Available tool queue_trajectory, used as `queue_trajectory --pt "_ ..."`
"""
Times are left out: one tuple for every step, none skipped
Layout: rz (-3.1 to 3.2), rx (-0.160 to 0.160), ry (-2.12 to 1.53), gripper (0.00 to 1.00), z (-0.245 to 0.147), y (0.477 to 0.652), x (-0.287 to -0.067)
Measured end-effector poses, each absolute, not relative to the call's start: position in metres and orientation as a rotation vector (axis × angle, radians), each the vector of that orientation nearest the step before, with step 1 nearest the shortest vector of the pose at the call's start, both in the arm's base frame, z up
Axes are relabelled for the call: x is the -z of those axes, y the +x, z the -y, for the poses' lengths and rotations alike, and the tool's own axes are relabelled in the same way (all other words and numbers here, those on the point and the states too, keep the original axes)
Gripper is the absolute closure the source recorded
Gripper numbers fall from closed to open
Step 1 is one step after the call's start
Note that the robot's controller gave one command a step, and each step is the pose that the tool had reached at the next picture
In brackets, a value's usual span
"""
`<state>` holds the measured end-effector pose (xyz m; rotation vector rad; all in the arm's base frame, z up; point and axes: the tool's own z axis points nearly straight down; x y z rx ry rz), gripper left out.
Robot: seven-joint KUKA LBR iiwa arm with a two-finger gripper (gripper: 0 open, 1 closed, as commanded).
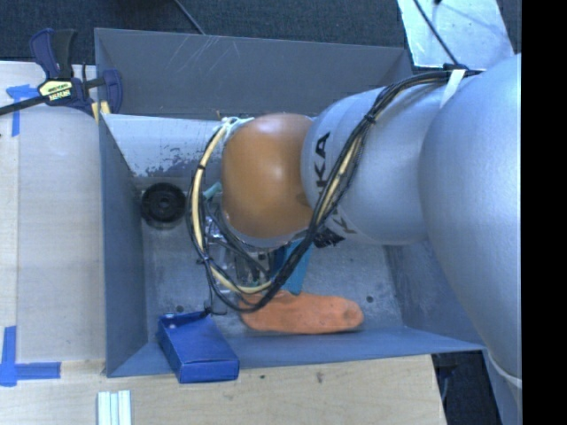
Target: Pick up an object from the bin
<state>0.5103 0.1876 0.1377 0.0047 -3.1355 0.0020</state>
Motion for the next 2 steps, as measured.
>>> queue_trajectory --pt "3.143 0.002 0.000 0.00 -0.187 0.512 -0.142" --pt "3.152 0.006 0.005 0.00 -0.171 0.493 -0.093"
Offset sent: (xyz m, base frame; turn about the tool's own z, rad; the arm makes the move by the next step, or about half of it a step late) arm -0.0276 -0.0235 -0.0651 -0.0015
